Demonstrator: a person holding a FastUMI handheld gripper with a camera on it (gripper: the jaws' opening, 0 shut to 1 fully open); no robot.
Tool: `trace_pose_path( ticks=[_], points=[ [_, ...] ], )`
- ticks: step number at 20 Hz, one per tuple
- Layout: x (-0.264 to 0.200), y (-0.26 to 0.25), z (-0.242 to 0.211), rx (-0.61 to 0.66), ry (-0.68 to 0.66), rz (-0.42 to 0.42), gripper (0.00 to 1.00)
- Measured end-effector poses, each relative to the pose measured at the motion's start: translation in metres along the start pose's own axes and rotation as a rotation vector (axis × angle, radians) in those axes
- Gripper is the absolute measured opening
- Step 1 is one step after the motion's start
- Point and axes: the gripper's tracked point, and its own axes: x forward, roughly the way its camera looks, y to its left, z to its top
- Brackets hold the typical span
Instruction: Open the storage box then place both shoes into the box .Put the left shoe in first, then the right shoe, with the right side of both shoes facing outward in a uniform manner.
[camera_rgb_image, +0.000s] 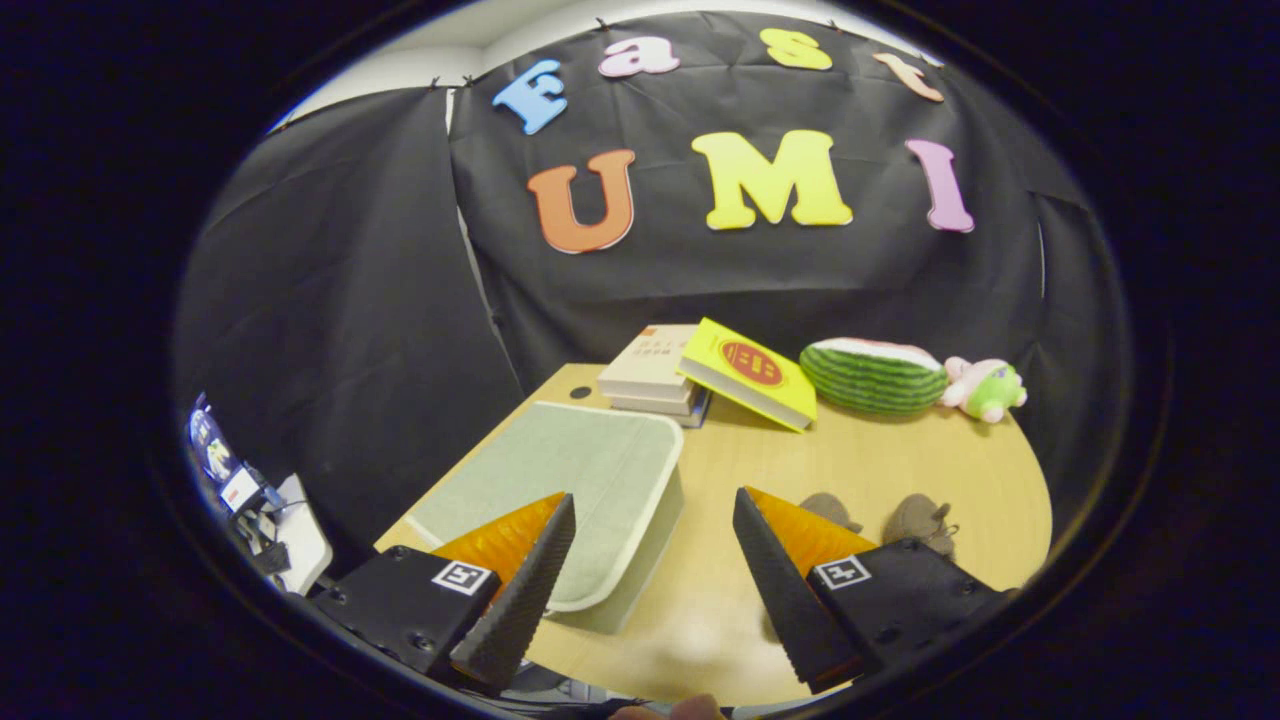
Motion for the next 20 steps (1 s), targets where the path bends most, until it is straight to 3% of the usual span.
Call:
trace_pose_path(
  ticks=[7,11,14,17,20],
  points=[
    [0.047,0.011,-0.051,0.156,0.150,0.043,1.00],
    [0.065,0.019,-0.061,0.275,0.216,0.091,0.91],
    [0.066,0.026,-0.057,0.326,0.230,0.118,0.70],
    [0.064,0.023,-0.055,0.362,0.243,0.104,0.57],
    [0.058,0.024,-0.047,0.430,0.239,0.110,0.26]
  ],
)
